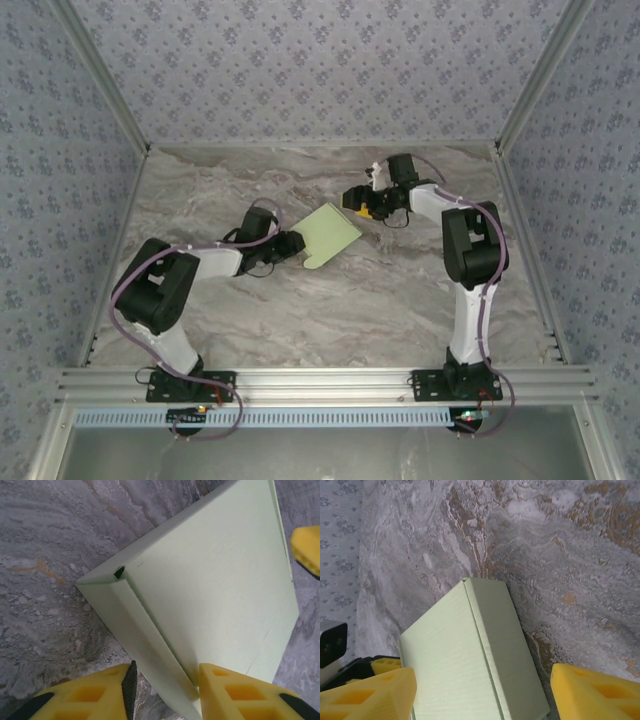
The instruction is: Fold the paper box
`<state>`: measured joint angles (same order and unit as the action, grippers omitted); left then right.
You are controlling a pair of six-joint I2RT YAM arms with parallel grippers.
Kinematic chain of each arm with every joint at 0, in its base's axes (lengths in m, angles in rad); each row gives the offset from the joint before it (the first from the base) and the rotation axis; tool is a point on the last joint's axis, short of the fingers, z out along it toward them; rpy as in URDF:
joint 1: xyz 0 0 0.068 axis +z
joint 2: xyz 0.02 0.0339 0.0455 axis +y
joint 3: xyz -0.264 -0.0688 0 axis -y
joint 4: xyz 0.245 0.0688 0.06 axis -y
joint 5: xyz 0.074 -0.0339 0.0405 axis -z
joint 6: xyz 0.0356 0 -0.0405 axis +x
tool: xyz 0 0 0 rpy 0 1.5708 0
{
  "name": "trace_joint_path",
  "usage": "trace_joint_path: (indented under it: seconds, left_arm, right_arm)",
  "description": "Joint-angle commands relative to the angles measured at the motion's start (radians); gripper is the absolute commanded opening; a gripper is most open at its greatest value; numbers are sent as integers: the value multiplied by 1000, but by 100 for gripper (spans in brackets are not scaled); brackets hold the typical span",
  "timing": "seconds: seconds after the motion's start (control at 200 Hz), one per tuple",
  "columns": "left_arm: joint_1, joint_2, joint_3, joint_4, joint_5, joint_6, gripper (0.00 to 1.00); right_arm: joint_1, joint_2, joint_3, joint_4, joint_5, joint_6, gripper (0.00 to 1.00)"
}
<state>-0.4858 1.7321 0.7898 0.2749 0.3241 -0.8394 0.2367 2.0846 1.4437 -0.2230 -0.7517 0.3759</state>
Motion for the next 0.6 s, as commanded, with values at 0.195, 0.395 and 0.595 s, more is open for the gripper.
trace_joint_path:
  seconds: [0.195, 0.395, 0.595]
  left_arm:
    - [48, 30, -66, -19, 15, 59, 32]
    - [52, 36, -71, -10, 23, 82, 30]
    - [67, 47, -80, 6, 45, 99, 25]
  right_arm:
    - [-32, 58, 4, -46, -196, -3, 80]
    - [-15, 101, -2, -49, -233, 19, 82]
    - [15, 131, 3, -38, -287, 41, 82]
